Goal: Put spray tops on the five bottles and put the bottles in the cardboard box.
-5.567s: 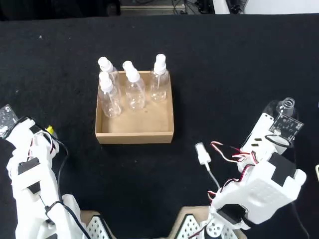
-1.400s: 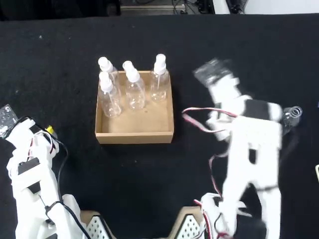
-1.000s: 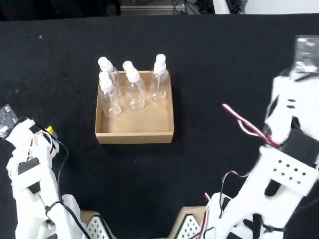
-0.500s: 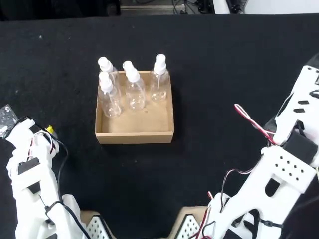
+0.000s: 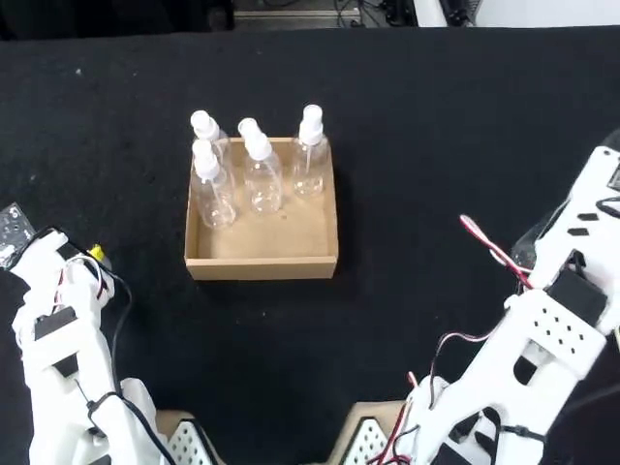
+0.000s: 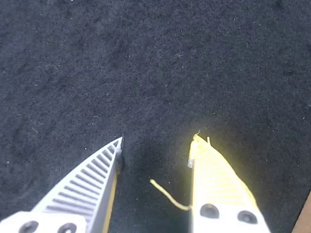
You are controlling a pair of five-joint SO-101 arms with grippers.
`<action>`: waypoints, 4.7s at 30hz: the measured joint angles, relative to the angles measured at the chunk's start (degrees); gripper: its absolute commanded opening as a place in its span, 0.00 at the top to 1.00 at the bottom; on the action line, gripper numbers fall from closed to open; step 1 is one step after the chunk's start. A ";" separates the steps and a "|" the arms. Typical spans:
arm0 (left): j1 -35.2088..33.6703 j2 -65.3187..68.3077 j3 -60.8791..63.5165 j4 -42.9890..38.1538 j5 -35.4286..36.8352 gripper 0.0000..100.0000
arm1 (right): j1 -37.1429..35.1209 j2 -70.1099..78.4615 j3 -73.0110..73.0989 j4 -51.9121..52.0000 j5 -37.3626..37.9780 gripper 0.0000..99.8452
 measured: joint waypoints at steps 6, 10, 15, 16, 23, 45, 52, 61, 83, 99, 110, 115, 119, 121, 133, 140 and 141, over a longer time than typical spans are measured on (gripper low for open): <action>0.00 0.00 0.00 0.00 0.00 0.80 | 0.00 0.00 1.76 -1.32 0.00 0.99; 0.00 0.00 0.00 0.00 0.00 0.80 | 0.00 0.00 6.24 -6.07 0.00 0.99; 0.00 0.00 0.00 0.00 0.00 0.80 | 0.00 0.00 11.25 -12.13 -0.09 0.99; 0.00 0.00 0.00 0.00 0.00 0.80 | 0.00 0.00 11.78 -12.57 -0.09 0.99; 0.00 0.00 0.00 0.00 0.00 0.80 | 0.00 0.00 15.74 -13.54 -0.44 0.99; 0.00 0.00 0.00 0.00 0.00 0.80 | 0.00 0.00 29.19 -31.82 -2.64 0.99; 0.00 0.00 0.00 0.00 0.00 0.80 | 0.00 2.29 29.36 -33.23 -2.64 0.99; 0.00 0.00 0.00 0.00 0.00 0.80 | 1.41 11.60 29.36 -40.88 -2.73 0.99; 0.00 0.00 0.00 0.00 0.00 0.80 | 1.41 11.96 31.65 -41.67 -4.92 0.79; 0.00 0.00 0.00 0.00 0.00 0.80 | 1.41 0.70 31.65 -22.33 -4.92 0.55; 0.00 0.00 0.00 0.00 0.00 0.80 | -2.73 -9.05 34.20 -8.00 -4.92 0.55; 0.00 0.00 0.00 0.00 0.00 0.80 | -2.99 -3.60 36.84 -18.81 -4.92 0.55; 0.00 0.00 0.00 0.00 0.00 0.80 | -2.99 5.10 36.84 -26.29 -4.92 0.55; 0.00 0.00 0.00 0.00 0.00 0.80 | -2.99 10.20 36.75 -29.89 -4.92 0.55; 0.00 0.00 0.00 0.00 0.00 0.80 | -2.99 31.47 34.81 -48.53 -5.27 0.55; 0.00 0.00 0.00 0.00 0.00 0.80 | -2.99 35.52 30.42 -49.58 -5.27 0.56; 0.00 0.00 0.00 0.00 0.00 0.80 | -2.99 35.52 30.42 -49.58 -5.27 0.56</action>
